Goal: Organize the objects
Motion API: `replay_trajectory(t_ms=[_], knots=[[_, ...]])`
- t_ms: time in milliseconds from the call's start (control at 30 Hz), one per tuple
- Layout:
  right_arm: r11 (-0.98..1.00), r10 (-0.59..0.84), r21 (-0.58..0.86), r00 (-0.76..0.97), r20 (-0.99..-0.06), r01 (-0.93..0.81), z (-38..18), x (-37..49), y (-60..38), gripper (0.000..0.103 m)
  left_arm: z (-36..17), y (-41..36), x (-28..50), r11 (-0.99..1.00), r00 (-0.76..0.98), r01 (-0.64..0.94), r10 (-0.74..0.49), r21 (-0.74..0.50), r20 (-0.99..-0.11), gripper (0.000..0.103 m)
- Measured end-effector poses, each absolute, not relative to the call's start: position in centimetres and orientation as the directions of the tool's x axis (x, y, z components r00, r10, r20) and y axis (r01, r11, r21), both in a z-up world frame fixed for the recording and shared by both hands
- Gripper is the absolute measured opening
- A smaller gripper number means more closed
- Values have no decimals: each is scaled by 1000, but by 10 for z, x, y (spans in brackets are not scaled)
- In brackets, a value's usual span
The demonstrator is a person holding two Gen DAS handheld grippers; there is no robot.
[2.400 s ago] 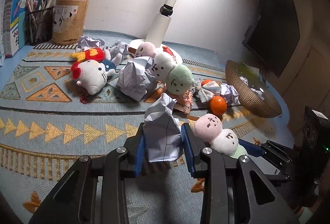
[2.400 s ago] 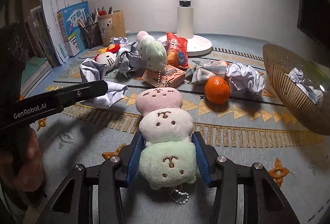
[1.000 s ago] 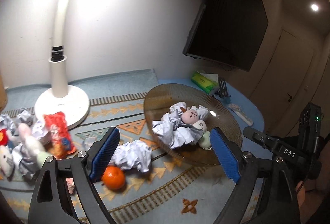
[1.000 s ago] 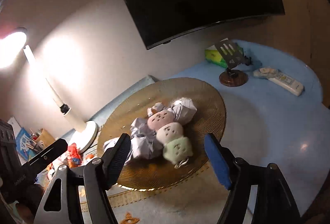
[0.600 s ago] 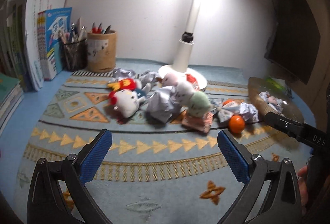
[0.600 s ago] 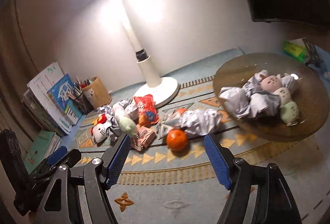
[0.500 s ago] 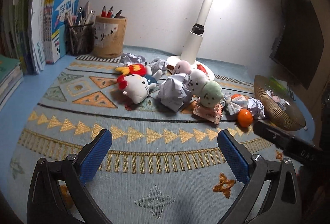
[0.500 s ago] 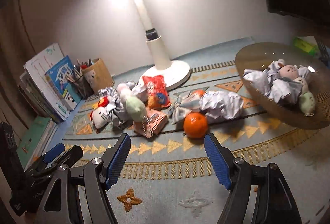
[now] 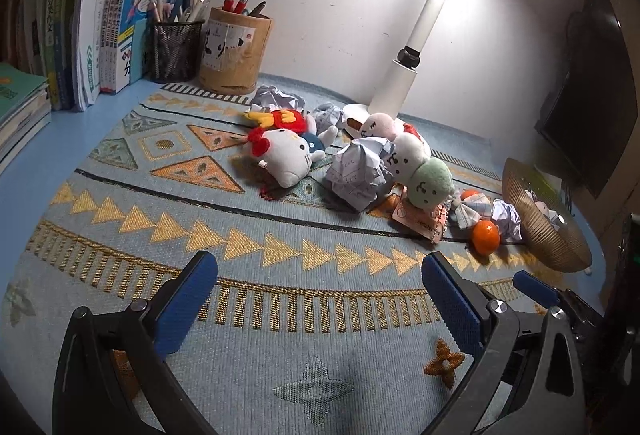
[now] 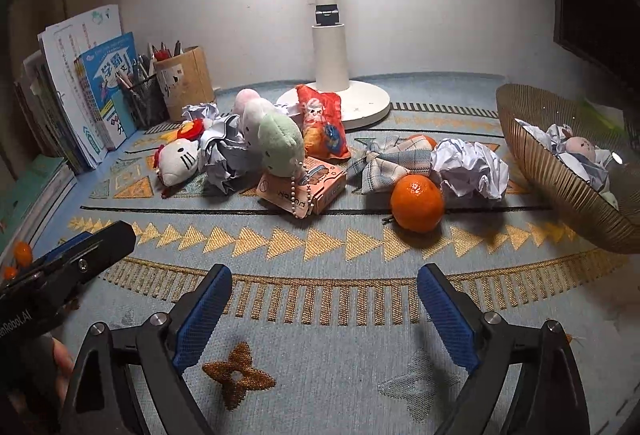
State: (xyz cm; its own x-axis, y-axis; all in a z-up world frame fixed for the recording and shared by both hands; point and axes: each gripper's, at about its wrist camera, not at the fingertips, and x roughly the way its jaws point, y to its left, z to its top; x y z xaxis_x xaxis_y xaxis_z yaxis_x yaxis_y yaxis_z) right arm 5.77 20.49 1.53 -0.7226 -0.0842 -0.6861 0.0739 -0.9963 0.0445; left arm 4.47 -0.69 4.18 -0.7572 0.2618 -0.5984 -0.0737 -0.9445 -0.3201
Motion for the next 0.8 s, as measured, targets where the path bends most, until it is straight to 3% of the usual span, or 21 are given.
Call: replay_trajectory(t_ms=[267, 567, 700, 733, 800], knots=[[-997, -61, 5, -722, -689, 79, 15, 58, 200, 99, 36, -20, 39, -907, -733, -57, 321, -417, -599, 102], [-997, -63, 5, -714, -697, 83, 13, 57, 199, 99, 37, -16, 39, -904, -725, -90, 347, -417, -595, 102], [-994, -93, 29, -718, -689, 101, 14, 60, 201, 99, 44, -2, 31, -892, -635, -265, 447, -366, -631, 102], [-991, -129, 56, -715, -687, 125, 15, 60, 203, 95, 50, 0, 27, -902, -635, -297, 431, -313, -641, 102], [-980, -191, 102, -692, -696, 168, 17, 55, 207, 74, 67, -2, 18, -916, -681, -330, 398, -228, -615, 102]])
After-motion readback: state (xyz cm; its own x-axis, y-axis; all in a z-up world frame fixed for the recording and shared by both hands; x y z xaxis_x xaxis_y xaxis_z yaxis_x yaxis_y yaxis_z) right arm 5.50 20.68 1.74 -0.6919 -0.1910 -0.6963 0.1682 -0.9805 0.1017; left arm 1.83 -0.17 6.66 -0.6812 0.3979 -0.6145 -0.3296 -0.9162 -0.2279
